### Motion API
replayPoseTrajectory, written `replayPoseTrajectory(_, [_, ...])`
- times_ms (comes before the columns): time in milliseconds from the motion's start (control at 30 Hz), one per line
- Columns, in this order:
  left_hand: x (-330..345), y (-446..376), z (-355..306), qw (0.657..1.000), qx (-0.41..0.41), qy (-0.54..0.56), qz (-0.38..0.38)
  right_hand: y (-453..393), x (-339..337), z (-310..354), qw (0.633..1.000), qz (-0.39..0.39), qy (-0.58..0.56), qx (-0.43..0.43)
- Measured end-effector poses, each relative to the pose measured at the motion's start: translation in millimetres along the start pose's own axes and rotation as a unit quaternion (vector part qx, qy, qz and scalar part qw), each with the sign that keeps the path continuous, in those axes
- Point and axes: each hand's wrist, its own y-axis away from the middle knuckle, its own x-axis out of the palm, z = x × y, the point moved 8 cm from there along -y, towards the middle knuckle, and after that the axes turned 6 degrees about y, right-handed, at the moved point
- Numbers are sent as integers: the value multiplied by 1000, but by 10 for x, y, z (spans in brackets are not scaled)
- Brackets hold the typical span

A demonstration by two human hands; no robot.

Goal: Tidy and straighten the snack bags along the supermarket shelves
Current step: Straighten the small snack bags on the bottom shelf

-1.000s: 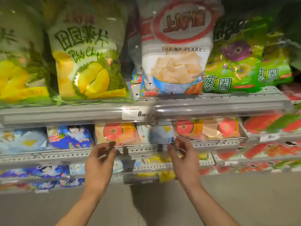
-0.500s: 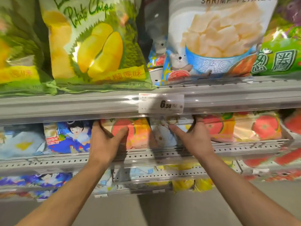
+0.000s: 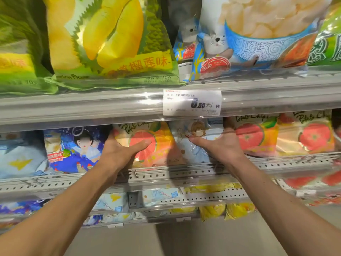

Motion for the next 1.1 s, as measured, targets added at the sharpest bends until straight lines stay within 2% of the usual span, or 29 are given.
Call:
replayPoseTrajectory(67, [-12, 15, 15, 999, -33, -10, 7, 66, -15, 55, 1000, -16, 16, -7])
replayPoseTrajectory(300, [-143, 68, -23, 998, -18, 60, -10, 273, -271, 399, 993, -80, 68, -51])
replayPoseTrajectory(433, [-74, 154, -88, 997, -15, 73, -9, 504, -598, 264, 993, -116, 16, -24])
replayPoseTrajectory(600, [324, 223, -325, 996, 40, 73, -35, 802, -1198, -163, 986, -155, -60, -10])
replayPoseTrajectory(733, [725, 221, -251, 999, -12, 40, -21, 998, -1503, -412, 988, -137, -77, -8])
replayPoseTrajectory(933, [1194, 330, -381, 996, 59, 54, -38, 1191, -1557, -611, 986, -136, -95, 12])
replayPoseTrajectory(1100, [1417, 369, -313, 995, 84, -12, -57, 1248, -1353, -620, 988, -73, -135, 21])
